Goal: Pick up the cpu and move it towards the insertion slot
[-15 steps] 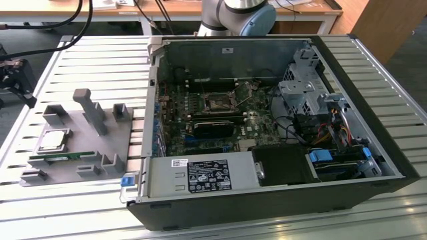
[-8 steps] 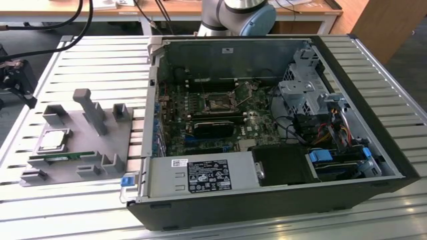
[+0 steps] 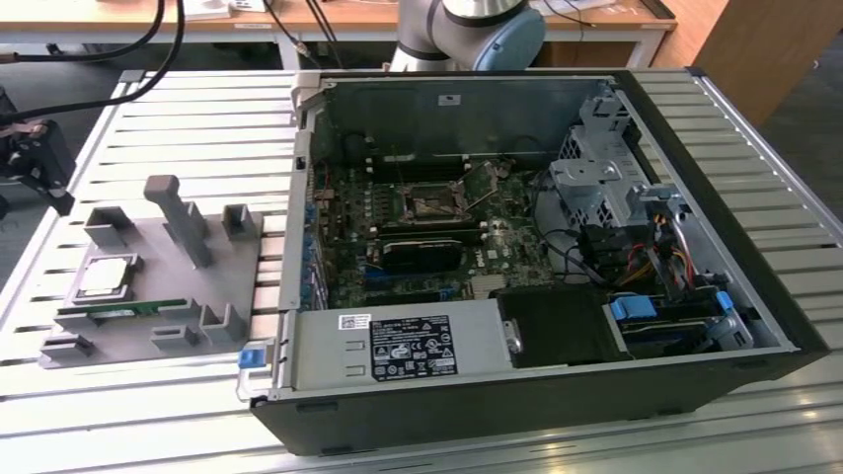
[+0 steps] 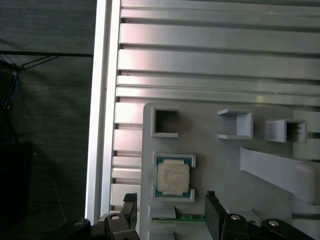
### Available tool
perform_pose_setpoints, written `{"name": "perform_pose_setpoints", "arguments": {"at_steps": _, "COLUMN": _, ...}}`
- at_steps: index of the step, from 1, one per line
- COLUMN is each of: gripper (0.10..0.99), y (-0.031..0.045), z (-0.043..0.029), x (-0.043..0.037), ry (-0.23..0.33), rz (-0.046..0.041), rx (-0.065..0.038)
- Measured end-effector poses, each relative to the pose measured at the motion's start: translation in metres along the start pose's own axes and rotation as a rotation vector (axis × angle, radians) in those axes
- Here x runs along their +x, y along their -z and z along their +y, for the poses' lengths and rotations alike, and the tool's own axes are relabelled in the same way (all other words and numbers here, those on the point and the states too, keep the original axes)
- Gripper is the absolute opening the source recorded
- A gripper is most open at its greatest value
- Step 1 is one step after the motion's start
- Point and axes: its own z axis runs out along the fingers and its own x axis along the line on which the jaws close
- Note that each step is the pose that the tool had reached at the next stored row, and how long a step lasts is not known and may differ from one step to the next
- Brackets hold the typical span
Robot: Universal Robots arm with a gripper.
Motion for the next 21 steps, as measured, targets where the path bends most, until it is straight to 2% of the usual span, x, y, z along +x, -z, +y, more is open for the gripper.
{"name": "perform_pose_setpoints", "arguments": {"at_steps": 8, "gripper": 0.647, "y": -0.0039, "z": -0.0002, "x": 0.0, "ry": 0.0, "rz": 0.0, "rx": 0.0}}
{"name": "perform_pose_setpoints", "arguments": {"at_steps": 21, "gripper": 0.647, "y": -0.0181, "z": -0.0012, "x": 0.0, "ry": 0.0, "rz": 0.0001, "rx": 0.003}}
